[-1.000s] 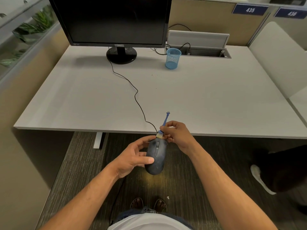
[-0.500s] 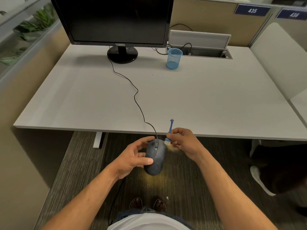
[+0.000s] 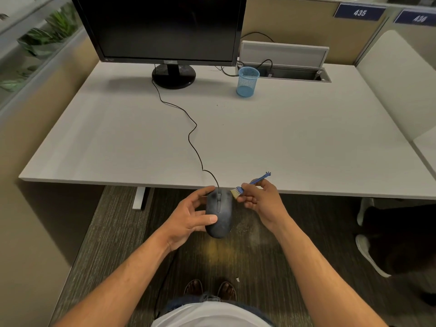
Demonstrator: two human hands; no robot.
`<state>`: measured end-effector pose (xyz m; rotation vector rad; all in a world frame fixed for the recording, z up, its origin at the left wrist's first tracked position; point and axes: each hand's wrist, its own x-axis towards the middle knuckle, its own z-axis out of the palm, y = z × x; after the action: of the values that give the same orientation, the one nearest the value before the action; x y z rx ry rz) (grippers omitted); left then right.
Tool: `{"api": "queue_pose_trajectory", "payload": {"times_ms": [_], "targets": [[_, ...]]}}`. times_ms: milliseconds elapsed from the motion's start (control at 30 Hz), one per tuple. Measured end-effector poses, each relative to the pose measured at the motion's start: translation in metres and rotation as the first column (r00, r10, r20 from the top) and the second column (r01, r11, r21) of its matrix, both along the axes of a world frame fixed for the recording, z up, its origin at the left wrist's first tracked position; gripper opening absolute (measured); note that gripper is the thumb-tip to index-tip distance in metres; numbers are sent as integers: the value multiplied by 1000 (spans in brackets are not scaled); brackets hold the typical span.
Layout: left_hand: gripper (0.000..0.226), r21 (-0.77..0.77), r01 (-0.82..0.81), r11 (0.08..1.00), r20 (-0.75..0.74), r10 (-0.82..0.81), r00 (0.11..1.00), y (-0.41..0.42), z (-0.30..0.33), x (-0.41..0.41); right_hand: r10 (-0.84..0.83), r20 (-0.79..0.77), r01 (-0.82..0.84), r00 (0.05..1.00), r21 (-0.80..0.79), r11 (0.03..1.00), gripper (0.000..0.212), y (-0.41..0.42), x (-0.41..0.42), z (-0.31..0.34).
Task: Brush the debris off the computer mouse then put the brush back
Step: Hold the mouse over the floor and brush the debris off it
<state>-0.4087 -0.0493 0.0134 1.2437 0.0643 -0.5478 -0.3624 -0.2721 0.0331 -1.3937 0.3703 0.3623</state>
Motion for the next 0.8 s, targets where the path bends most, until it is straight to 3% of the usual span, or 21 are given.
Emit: {"api": "queue_pose_trajectory", "payload": {"times_ms": [433, 667, 800], "targets": [[78, -79, -19, 997, -29, 17, 999, 4, -3, 11, 100, 60, -99, 993, -15, 995, 13, -1, -24, 8], [79, -88, 12, 996, -21, -14, 1000, 3, -1, 15, -117, 53, 117, 992, 17, 993, 21, -1, -11, 14], [78, -78, 29, 997, -14, -30, 999, 1, 1, 16, -128, 54, 129, 990, -10, 992, 21, 6, -5, 14]]}}
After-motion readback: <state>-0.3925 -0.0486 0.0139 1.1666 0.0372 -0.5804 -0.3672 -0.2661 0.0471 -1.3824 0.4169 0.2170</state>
